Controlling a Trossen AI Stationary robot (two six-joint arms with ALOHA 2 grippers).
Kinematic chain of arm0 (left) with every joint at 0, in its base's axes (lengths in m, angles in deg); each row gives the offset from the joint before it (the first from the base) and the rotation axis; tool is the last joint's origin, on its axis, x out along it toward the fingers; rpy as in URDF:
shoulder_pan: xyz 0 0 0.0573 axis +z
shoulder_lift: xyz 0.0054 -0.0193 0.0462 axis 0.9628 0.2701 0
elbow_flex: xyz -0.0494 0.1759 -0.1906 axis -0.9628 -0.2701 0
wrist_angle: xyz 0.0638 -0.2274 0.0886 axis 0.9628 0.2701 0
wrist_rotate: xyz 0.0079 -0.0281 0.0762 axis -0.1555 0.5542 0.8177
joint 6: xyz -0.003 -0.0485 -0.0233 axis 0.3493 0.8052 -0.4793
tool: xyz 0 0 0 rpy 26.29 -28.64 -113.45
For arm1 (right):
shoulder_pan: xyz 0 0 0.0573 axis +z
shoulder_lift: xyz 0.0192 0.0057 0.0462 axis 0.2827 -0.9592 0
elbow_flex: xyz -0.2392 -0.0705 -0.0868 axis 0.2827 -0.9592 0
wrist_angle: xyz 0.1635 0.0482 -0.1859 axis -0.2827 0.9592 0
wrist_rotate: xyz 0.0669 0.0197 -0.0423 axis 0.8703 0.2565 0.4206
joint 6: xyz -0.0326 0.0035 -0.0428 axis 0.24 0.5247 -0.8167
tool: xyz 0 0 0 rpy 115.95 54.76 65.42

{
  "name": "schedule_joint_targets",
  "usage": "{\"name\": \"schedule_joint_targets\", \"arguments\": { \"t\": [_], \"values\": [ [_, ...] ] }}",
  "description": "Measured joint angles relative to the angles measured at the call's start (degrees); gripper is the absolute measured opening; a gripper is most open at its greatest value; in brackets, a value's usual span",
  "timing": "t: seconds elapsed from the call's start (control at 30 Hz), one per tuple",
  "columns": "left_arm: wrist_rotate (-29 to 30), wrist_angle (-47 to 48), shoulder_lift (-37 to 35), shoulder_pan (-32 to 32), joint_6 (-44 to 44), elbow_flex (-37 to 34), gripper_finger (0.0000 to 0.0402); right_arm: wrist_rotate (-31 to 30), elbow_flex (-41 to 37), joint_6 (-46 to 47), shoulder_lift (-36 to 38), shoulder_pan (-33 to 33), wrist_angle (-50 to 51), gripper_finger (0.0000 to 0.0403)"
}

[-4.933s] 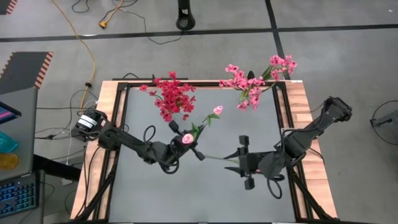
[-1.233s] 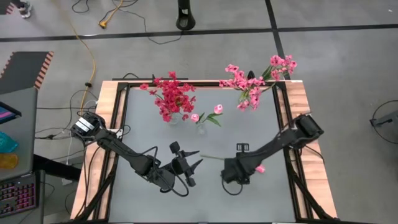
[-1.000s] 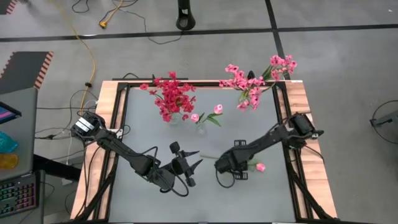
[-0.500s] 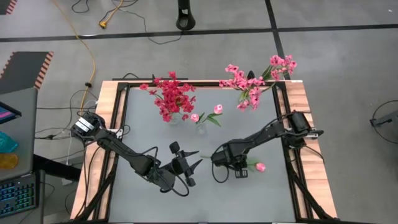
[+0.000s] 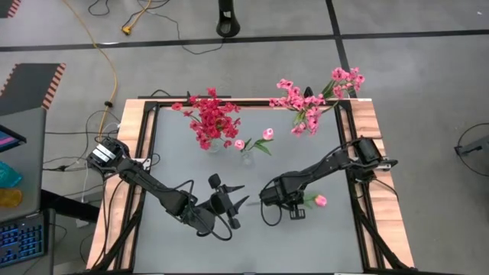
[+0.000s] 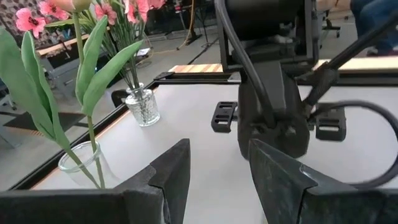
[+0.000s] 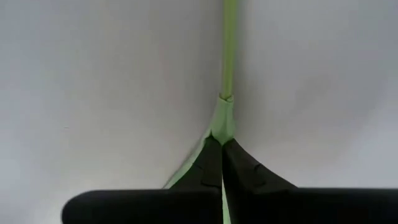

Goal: Sort flowers into vase by color
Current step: Put the pink flower into the bottom transparent vase

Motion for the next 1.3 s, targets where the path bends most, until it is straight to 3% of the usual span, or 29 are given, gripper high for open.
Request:
{"name": "schedule_joint_targets", "arguments": {
  "t": [0.17, 0.4, 0.77, 1.03, 1.3],
  "values": [
    [-1.0, -1.4, 0.0, -0.5, 2.0, 0.0, 0.0151, -1.3, 2.1, -2.8, -0.2, 1.9, 0.0, 0.0029],
    [-3.9, -1.3, 0.0, -2.5, 6.8, 0.0, 0.0151, -8.1, 5.8, -5.5, -0.2, 5.0, -0.1, 0.0025],
    [-10.6, -1.2, -1.4, -4.2, 22.4, 0.0, 0.0151, -32.1, 10.8, -16.4, -0.1, 11.4, -3.6, 0.0026],
    [-19.4, 3.5, -1.4, -2.9, 37.9, 0.0, 0.0151, -47.4, 12.0, -28.9, -0.1, 15.8, -14.8, 0.0026],
    [-21.6, 9.3, -1.4, -1.2, 47.9, 0.0, 0.0151, -58.1, 12.0, -44.8, 0.0, 19.2, -28.1, 0.0026]
  ]
}}
